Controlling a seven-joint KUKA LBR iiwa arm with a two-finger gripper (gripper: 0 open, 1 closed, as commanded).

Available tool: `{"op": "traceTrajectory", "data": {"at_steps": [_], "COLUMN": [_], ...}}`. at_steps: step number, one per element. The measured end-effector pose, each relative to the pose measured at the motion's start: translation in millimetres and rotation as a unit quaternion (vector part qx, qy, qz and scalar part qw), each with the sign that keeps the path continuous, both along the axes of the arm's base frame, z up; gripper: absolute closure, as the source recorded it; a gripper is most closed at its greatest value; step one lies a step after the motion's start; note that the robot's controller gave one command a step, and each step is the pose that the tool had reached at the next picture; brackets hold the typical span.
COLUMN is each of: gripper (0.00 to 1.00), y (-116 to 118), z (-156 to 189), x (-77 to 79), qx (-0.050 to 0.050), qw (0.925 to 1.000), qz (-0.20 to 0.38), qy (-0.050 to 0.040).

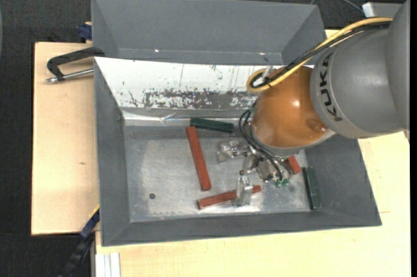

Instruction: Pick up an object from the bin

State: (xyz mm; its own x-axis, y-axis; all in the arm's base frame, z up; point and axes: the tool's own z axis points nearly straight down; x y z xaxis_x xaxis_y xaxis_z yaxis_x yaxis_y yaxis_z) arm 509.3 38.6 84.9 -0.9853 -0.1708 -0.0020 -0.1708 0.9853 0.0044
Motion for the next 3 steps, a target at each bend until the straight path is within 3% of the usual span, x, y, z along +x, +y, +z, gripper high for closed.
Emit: {"op": "traceTrajectory", "data": {"at_steps": [1, 2, 3], "gripper": [1.0, 1.0, 1.0], "y": [-9.7, -9.7, 6.4], "z": [-6.6, -6.6, 162.1], "x": [-14.3, -14.3, 47.3], "qx": [-0.002, -0.002, -0.001], "qw": [0.9987, 0.9987, 0.9988], "qz": [-0.051, -0.051, -0.048], "qy": [0.0012, 0.0012, -0.0045]}}
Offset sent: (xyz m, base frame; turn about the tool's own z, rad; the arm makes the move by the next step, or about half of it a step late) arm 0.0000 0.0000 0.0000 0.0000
